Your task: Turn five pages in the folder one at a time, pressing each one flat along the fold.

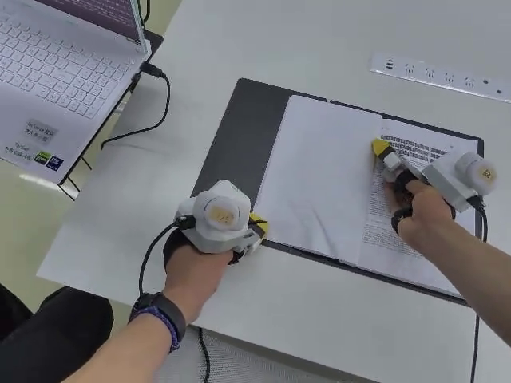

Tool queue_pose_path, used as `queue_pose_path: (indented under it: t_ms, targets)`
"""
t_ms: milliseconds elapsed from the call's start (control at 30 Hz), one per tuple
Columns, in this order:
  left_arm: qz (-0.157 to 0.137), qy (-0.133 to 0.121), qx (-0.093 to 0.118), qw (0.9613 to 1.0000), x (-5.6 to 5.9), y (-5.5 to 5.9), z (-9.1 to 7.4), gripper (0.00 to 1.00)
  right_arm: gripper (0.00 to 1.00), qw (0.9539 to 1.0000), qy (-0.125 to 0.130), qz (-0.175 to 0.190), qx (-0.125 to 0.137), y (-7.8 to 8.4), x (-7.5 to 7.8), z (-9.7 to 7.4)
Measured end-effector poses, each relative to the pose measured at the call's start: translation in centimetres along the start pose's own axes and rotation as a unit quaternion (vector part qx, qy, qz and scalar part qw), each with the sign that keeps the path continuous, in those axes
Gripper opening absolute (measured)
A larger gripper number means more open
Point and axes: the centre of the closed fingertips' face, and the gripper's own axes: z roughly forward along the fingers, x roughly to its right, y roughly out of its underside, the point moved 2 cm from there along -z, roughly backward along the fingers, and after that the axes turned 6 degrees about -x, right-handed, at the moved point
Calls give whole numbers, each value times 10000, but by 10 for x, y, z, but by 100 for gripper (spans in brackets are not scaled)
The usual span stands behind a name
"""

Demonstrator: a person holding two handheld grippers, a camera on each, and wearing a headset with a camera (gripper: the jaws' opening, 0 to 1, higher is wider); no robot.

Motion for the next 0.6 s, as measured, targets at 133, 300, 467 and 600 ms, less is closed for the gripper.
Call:
queue_pose_path:
  t_ms: [133, 300, 467, 600]
  targets:
    - [35, -8, -3, 10000, 0, 0, 0, 0, 0, 10000, 36, -40, 5, -6, 0, 7]
    - [54, 3, -13, 10000, 0, 0, 0, 0, 0, 9998, 107, -150, -96, -16, 1, 21]
    - [50, -8, -18, 10000, 0, 0, 0, 0, 0, 9998, 136, 156, 78, -26, 4, 30]
    - [65, -16, -37, 10000, 0, 0, 0, 0, 0, 9996, 98, 229, 104, -29, 7, 34]
